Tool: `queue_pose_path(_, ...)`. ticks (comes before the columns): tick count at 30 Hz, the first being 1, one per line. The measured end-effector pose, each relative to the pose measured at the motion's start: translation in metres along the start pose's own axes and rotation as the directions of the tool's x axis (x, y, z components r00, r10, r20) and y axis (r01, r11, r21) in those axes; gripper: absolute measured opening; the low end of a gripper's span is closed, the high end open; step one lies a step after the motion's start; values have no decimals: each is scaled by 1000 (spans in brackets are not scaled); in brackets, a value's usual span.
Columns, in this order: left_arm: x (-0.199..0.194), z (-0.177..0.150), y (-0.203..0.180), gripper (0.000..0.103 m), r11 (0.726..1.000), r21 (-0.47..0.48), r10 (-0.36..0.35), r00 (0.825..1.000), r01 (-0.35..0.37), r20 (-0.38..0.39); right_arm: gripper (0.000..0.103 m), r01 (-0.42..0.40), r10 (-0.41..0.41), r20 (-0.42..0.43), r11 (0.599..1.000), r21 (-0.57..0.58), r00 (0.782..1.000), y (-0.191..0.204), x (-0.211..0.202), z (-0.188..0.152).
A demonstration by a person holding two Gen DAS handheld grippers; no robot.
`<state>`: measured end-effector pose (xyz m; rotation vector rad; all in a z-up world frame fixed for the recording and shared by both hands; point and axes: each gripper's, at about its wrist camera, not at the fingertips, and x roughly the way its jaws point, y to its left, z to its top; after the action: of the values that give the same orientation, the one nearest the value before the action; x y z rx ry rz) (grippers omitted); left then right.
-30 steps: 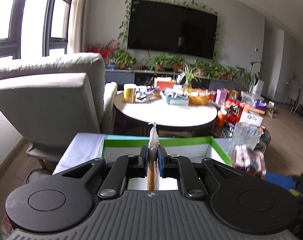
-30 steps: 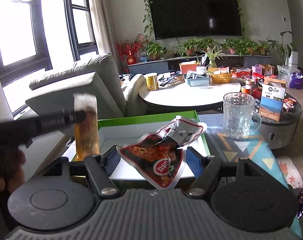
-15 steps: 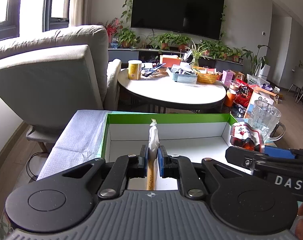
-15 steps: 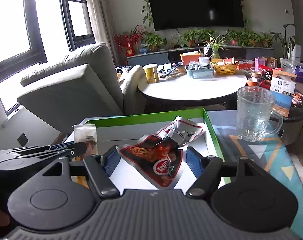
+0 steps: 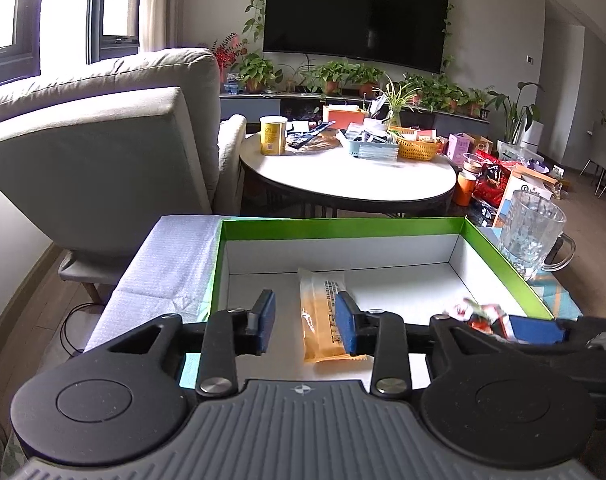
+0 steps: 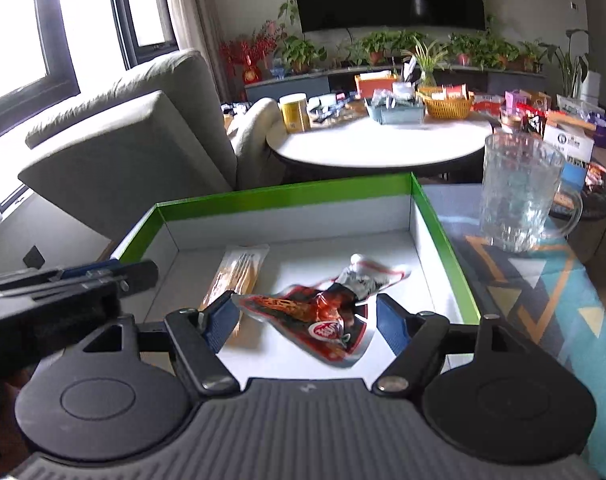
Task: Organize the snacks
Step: 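Open left tool to drop stick packet in box while right lowers sauce packet in, then grasp the blue-labelled cracker pack with left while right grasps a clear black-printed packet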
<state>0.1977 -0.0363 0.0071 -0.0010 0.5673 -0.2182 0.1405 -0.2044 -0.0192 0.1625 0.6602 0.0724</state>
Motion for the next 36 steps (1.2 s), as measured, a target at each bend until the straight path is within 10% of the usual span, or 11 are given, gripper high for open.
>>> queue_pose_path(36,-86,-52,58,44,981,-136,130,991,-135,-40,43,80,-78,-23,994,69,997,-48,-74,-74)
